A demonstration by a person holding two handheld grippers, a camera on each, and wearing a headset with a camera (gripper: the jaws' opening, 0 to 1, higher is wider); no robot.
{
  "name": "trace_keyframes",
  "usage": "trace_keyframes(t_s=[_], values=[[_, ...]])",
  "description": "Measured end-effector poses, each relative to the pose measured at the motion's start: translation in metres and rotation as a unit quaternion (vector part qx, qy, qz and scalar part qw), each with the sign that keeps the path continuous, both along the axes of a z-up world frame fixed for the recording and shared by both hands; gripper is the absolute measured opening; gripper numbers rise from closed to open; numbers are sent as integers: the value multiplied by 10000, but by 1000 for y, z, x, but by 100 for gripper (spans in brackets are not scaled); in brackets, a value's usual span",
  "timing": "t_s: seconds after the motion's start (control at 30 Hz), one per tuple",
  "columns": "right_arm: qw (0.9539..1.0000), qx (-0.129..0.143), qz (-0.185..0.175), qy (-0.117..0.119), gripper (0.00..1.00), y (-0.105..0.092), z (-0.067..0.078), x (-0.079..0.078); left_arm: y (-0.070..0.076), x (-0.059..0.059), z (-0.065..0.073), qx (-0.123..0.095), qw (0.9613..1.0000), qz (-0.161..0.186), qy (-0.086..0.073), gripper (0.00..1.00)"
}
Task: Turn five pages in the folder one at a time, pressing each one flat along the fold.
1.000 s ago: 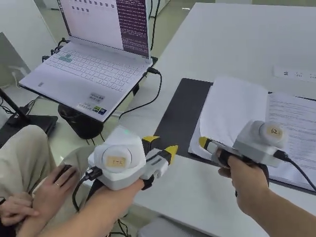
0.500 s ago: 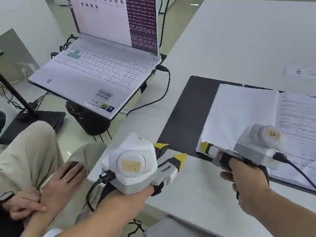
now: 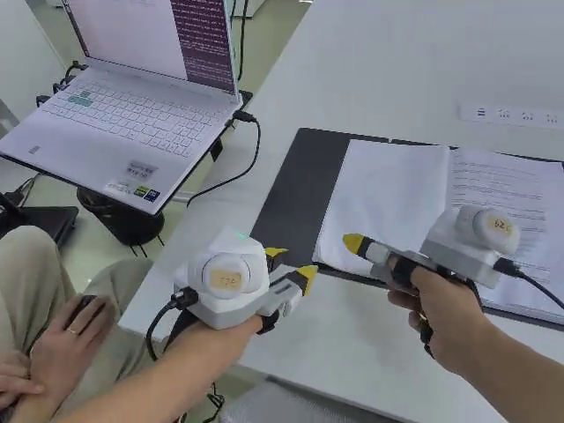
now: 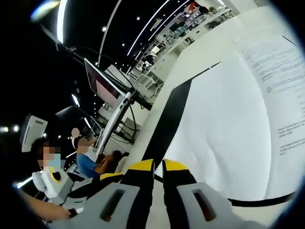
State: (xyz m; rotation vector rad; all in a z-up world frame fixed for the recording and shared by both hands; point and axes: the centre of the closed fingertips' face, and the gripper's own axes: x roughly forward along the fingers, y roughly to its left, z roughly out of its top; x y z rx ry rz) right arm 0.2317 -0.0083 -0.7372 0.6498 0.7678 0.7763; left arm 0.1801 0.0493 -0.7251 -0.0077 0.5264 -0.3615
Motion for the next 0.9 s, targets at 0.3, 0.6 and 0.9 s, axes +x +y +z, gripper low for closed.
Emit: trace_keyframes(t_s=[0.3, 0.6, 0.9], values=[[9988, -170, -457, 17, 0, -61, 5, 32, -38, 39, -30, 159, 9992, -298, 192, 25], [9964, -11, -753, 380, 0, -83, 1, 66, -41, 50, -56, 362, 9982, -204, 422, 26], [9843, 448, -1193, 1224, 0, -87, -15, 94, -39, 45, -64, 502, 9982, -205, 274, 26]])
